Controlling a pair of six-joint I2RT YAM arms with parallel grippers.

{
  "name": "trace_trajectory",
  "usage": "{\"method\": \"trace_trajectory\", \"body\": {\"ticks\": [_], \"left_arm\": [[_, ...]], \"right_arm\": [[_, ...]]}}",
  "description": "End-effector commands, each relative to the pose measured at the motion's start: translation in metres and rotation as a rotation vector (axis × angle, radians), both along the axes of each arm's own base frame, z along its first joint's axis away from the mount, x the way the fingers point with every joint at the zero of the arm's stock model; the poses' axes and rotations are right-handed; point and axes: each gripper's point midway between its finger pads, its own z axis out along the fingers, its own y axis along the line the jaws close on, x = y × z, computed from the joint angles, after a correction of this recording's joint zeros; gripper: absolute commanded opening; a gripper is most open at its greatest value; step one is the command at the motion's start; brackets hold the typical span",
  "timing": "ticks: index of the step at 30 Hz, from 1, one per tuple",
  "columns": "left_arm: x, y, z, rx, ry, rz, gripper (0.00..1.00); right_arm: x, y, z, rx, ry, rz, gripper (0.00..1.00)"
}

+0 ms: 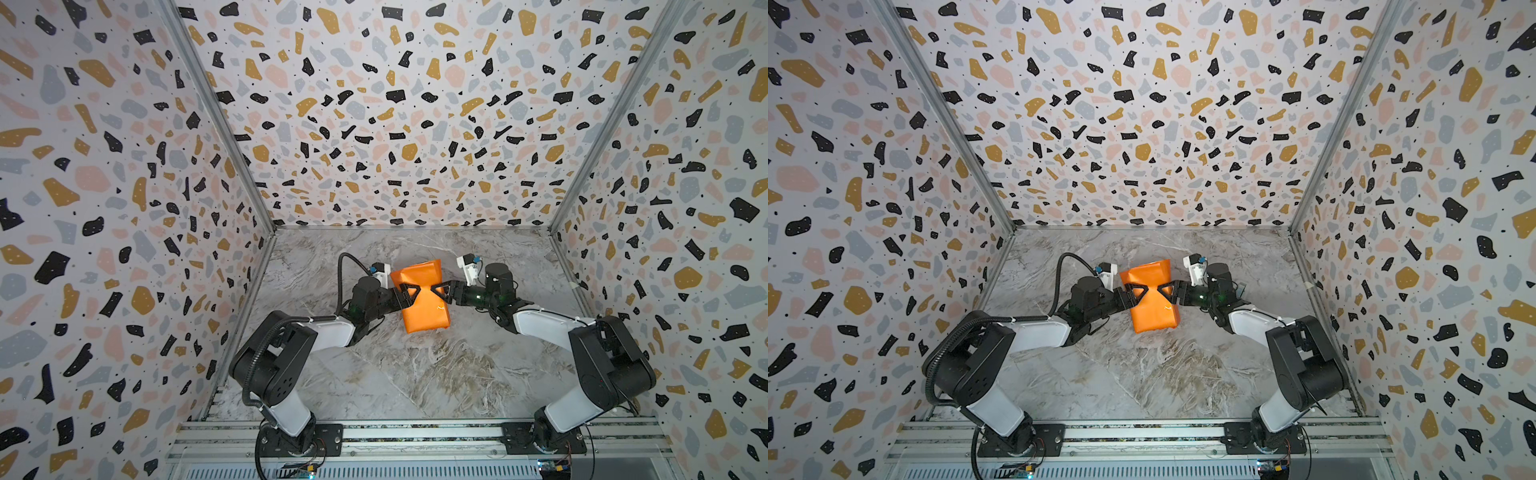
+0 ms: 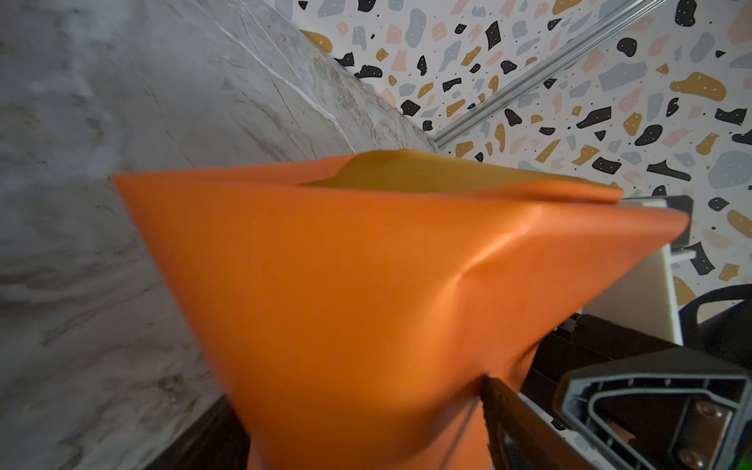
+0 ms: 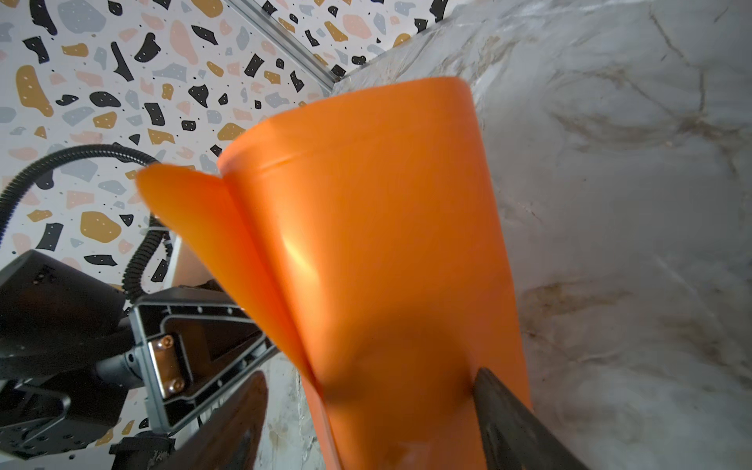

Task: Wrap a gift box in wrapping paper
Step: Stand up the gift box at the center of the table.

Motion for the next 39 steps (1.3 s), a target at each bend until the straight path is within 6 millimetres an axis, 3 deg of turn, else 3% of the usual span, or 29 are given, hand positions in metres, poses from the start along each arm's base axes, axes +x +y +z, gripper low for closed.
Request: {"method": "trace_trajectory", "body": {"ticks": [1, 12, 20, 29, 34, 39], "left_arm": [[-0.011, -0.018, 0.047, -0.110, -0.130, -0.081, 0.88], [-0.030, -0.018, 0.040, -0.052, -0.137, -0.102, 0.83], [-0.047, -0.009, 0.030, 0.037, -0.168, -0.062, 0.78], [-0.085, 0.003, 0.028, 0.054, -0.226, -0.024, 0.81], [-0.100, 0.020, 0.029, 0.066, -0.268, 0.028, 0.81], [-0.107, 0.025, 0.026, 0.065, -0.275, 0.030, 0.79]], "right_arm": [[-0.011, 0.012, 0.031, 0.067, -0.093, 0.055, 0.79], [-0.024, 0.014, 0.038, 0.085, -0.112, 0.041, 0.78], [-0.039, 0.007, 0.029, 0.053, -0.137, -0.043, 0.73], [-0.074, -0.001, 0.024, 0.061, -0.253, -0.064, 0.73], [-0.094, -0.010, 0.022, 0.068, -0.329, -0.073, 0.71], [-0.105, -0.020, 0.025, 0.073, -0.381, -0.095, 0.70]]}}
